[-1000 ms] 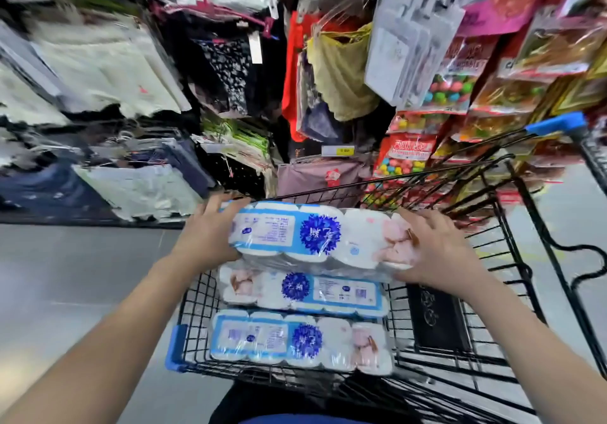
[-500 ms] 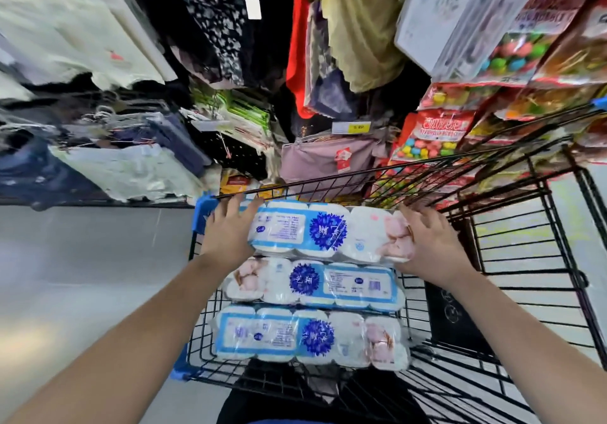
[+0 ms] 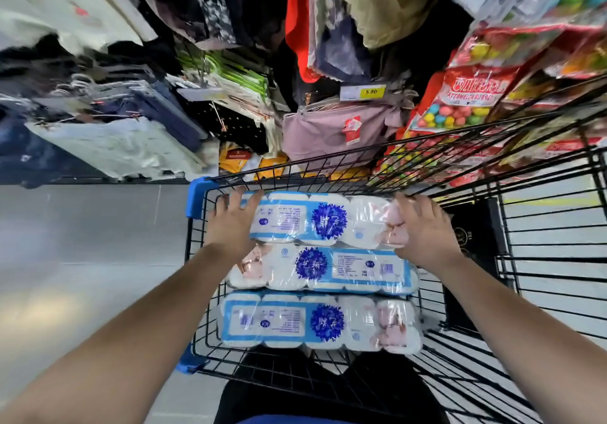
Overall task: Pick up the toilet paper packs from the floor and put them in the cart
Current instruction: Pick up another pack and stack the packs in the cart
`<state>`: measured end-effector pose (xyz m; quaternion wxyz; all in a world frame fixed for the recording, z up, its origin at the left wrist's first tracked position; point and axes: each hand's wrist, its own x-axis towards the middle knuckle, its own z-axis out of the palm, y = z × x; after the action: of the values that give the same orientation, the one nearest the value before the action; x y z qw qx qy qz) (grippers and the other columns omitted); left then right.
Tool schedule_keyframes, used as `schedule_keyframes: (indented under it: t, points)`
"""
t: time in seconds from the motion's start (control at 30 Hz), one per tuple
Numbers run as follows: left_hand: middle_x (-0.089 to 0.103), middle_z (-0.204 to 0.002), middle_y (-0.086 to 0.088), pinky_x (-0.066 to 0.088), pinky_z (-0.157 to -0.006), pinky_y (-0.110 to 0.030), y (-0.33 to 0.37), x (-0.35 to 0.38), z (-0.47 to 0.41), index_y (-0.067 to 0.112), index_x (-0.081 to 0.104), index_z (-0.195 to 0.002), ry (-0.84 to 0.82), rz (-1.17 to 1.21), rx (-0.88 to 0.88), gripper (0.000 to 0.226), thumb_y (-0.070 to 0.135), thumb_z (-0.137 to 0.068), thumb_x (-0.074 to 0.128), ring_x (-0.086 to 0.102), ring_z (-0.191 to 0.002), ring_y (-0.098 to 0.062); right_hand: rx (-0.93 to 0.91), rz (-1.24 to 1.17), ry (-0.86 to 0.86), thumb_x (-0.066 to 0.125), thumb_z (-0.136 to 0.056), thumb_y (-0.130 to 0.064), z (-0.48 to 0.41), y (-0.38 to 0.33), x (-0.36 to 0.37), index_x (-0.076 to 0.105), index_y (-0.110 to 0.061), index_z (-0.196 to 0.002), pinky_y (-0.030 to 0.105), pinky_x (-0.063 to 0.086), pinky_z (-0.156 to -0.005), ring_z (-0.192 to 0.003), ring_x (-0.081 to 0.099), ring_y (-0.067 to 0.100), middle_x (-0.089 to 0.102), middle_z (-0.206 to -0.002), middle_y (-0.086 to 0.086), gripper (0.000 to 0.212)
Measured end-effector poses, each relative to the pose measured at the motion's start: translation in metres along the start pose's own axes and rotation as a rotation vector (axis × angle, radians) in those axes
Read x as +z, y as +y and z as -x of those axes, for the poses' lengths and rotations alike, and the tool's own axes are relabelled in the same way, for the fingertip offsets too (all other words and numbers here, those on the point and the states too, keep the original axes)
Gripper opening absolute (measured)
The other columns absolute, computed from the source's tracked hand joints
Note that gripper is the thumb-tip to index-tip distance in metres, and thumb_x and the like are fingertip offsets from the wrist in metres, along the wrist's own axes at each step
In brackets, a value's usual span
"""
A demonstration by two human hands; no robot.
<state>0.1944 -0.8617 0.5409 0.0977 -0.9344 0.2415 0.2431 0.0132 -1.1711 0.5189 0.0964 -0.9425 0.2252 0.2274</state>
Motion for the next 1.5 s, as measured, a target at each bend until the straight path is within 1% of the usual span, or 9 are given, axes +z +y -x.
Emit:
schedule_keyframes:
  t: [0.2, 0.3, 0.4, 0.6, 0.83, 0.93, 1.13, 1.37, 1.5]
  points:
    - [0.008, -0.160, -0.007, 0.037, -0.111, -0.054, -0.002, 0.017, -0.009, 0.037, -0.001, -0.152, -0.047, -0.032, -0.021, 0.114, 0.034, -0.074, 0.081, 0.023, -0.144, -0.039, -0.008, 0.036, -0.004, 0.087, -0.067, -0.038, -0.009, -0.002, 0.022, 0.009, -0.023, -0.160, 0.050, 0.027, -0.119, -0.147, 0.026, 0.039, 0.026, -0.154, 0.019, 0.122]
    - [0.007, -0.161, -0.007, 0.037, -0.112, -0.050, -0.003, 0.020, -0.012, 0.037, 0.001, -0.154, -0.084, -0.023, -0.052, 0.109, 0.022, -0.078, 0.077, 0.026, -0.142, -0.040, -0.010, 0.036, -0.012, 0.086, -0.071, -0.038, -0.015, -0.004, 0.030, 0.006, -0.022, -0.160, 0.050, 0.024, -0.122, -0.151, 0.019, 0.039, 0.021, -0.159, 0.020, 0.121]
    - [0.014, -0.159, -0.010, 0.045, -0.103, -0.044, -0.004, 0.020, -0.013, 0.035, 0.004, -0.156, -0.165, 0.000, -0.113, 0.101, 0.010, -0.082, 0.069, 0.035, -0.137, -0.035, -0.043, -0.016, -0.046, 0.080, -0.081, -0.037, -0.020, -0.005, 0.035, 0.005, -0.024, -0.161, 0.050, 0.021, -0.123, -0.154, 0.013, 0.037, 0.013, -0.165, 0.015, 0.111]
    - [0.010, -0.163, -0.009, 0.049, -0.098, -0.039, -0.002, 0.021, -0.001, 0.034, 0.003, -0.157, -0.201, -0.038, -0.116, 0.096, 0.027, -0.087, 0.069, 0.033, -0.141, -0.032, -0.137, -0.137, -0.022, 0.069, -0.091, -0.042, -0.017, -0.010, 0.032, 0.006, -0.027, -0.161, 0.046, 0.035, -0.117, -0.145, 0.037, 0.034, 0.020, -0.165, 0.007, 0.096]
    - [0.019, -0.159, -0.008, 0.046, -0.100, -0.041, -0.003, 0.021, 0.013, 0.030, 0.006, -0.157, -0.153, -0.007, -0.102, 0.093, 0.044, -0.087, 0.066, 0.034, -0.139, -0.030, -0.154, -0.184, 0.026, 0.068, -0.092, -0.043, 0.001, -0.015, 0.026, 0.005, -0.025, -0.162, 0.045, 0.032, -0.120, -0.148, 0.032, 0.030, 0.021, -0.166, 0.004, 0.096]
    - [0.023, -0.156, -0.008, 0.048, -0.100, -0.041, -0.003, 0.021, 0.023, 0.029, 0.009, -0.156, -0.135, 0.036, -0.103, 0.092, 0.039, -0.086, 0.069, 0.034, -0.139, -0.029, -0.146, -0.191, 0.048, 0.066, -0.093, -0.044, 0.013, -0.020, 0.023, 0.002, -0.026, -0.162, 0.044, 0.031, -0.120, -0.147, 0.034, 0.029, 0.022, -0.166, 0.003, 0.095]
    - [0.024, -0.157, -0.007, 0.050, -0.096, -0.039, -0.007, 0.015, 0.048, 0.030, 0.009, -0.156, -0.113, 0.055, -0.081, 0.092, 0.039, -0.087, 0.068, 0.045, -0.133, -0.028, -0.126, -0.257, 0.136, 0.069, -0.091, -0.038, 0.048, -0.026, 0.016, 0.011, -0.024, -0.162, 0.042, 0.040, -0.112, -0.136, 0.046, 0.029, 0.040, -0.153, 0.005, 0.092]
    - [0.022, -0.158, -0.008, 0.046, -0.104, -0.044, -0.009, 0.017, 0.077, 0.031, 0.008, -0.157, -0.098, 0.123, -0.019, 0.088, 0.037, -0.088, 0.063, 0.035, -0.139, -0.032, -0.075, -0.257, 0.175, 0.068, -0.092, -0.043, 0.109, -0.032, 0.011, 0.007, -0.025, -0.162, 0.039, 0.042, -0.108, -0.135, 0.048, 0.030, 0.038, -0.155, 0.005, 0.095]
    - [0.023, -0.158, -0.009, 0.040, -0.110, -0.044, -0.014, 0.021, 0.099, 0.029, 0.011, -0.157, -0.058, 0.198, -0.038, 0.086, 0.036, -0.088, 0.063, 0.029, -0.143, -0.033, -0.058, -0.342, 0.153, 0.065, -0.092, -0.048, 0.137, -0.034, 0.024, -0.003, -0.033, -0.162, 0.041, 0.052, -0.096, -0.125, 0.056, 0.031, 0.041, -0.154, 0.004, 0.098]
